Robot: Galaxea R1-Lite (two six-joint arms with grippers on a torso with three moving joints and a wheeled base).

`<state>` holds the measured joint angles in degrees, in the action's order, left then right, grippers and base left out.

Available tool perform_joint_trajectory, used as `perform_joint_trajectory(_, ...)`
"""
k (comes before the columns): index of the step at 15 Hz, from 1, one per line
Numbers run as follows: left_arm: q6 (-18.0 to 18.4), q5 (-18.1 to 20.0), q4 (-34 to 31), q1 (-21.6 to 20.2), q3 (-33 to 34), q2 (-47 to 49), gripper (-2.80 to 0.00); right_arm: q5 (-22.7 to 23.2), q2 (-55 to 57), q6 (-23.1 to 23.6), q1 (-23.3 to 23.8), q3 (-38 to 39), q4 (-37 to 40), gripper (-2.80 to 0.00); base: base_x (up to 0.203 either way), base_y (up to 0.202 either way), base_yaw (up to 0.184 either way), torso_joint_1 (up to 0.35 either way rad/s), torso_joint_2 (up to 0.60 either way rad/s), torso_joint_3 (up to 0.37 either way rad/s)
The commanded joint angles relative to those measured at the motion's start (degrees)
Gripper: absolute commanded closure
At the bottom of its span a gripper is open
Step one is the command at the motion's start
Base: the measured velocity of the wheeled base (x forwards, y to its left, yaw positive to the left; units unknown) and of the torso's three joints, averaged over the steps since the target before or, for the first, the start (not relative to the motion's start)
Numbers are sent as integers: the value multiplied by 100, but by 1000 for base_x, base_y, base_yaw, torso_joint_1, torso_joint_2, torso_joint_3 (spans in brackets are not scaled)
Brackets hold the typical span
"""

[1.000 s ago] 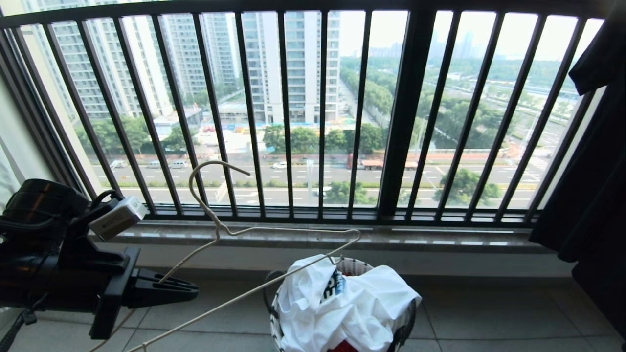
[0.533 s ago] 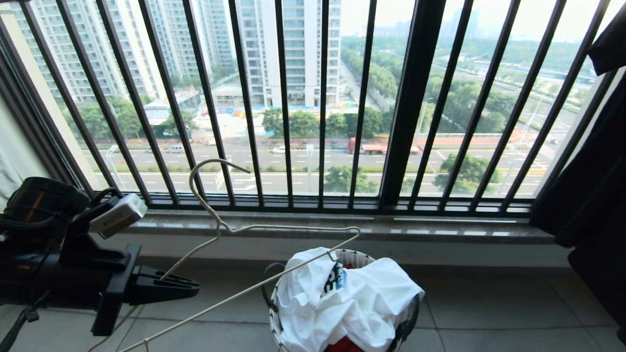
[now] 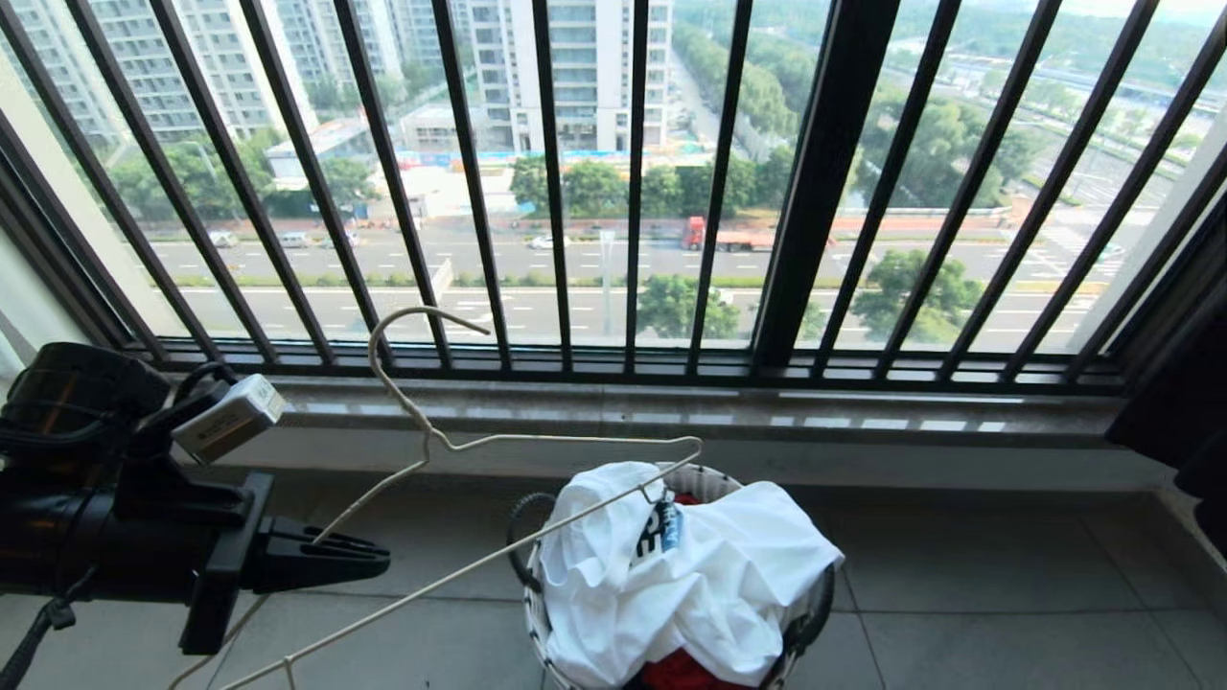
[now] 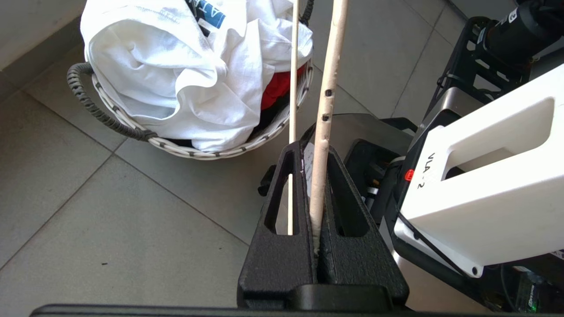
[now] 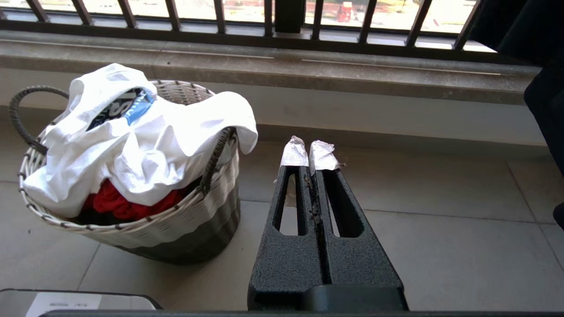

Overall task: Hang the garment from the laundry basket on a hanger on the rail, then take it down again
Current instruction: Pick up clothes from the basket

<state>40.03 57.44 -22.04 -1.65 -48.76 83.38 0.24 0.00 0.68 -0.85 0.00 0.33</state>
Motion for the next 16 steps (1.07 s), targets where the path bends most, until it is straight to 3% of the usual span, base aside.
perform_joint_trajectory(1,14,30,-20,-2,1,-76,0,2,3,2,-3,0,2,0,0,0,0,2,7,-203)
perform_joint_trajectory(16,22,39,-11,-2,7,-181,0,2,0,2,-3,0,2,0,0,0,0,3,3,-196)
